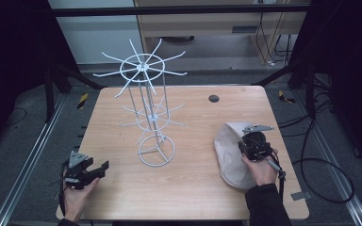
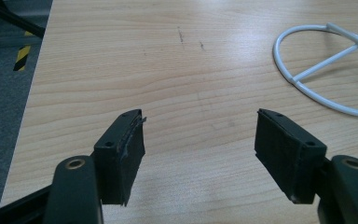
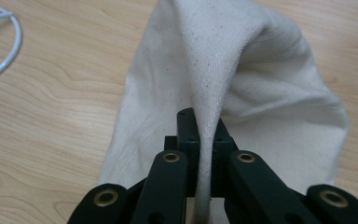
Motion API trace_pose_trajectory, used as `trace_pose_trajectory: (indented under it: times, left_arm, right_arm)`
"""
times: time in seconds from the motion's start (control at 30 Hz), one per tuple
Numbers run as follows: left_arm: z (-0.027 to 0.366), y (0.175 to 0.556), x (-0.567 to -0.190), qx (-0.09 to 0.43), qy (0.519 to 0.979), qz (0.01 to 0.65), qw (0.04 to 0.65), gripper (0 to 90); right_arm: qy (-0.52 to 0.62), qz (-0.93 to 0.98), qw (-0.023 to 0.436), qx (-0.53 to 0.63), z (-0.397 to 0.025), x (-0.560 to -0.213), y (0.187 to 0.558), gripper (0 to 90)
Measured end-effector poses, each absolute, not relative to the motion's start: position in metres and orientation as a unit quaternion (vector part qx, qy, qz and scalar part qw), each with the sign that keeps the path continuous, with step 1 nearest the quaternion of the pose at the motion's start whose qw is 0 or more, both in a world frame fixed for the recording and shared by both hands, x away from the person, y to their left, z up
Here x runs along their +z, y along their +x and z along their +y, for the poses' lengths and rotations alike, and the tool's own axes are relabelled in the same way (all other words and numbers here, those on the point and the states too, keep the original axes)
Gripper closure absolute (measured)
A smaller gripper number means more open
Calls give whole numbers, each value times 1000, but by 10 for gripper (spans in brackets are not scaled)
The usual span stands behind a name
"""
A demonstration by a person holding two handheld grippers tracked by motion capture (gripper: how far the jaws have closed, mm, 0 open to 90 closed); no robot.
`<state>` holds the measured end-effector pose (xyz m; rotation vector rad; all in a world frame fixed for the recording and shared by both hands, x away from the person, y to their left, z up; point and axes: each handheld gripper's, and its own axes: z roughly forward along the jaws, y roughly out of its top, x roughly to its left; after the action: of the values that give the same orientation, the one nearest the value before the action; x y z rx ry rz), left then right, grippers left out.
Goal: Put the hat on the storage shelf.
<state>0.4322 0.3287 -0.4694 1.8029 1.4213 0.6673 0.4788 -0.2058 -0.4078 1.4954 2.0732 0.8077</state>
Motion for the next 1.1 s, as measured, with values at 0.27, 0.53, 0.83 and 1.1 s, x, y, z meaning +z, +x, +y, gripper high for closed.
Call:
trace_pose_trajectory:
  times: [0.27,0.53,0.83,1.1]
  left_arm:
    - [329,432,-470,259,701,554,367,325]
    - [329,432,-469,258,703,553,366,325]
    - [328,432,-470,258,703,553,366,325]
    - [328,432,-470,259,703,553,364,325]
  right_arm:
    - [525,744,238,339,-211,-394,471,882]
    - [497,733,262,383,-212,-381,462,883]
    - [468,716,286,431,-213,-365,450,883]
    - [433,707,306,468,-212,-349,438,884]
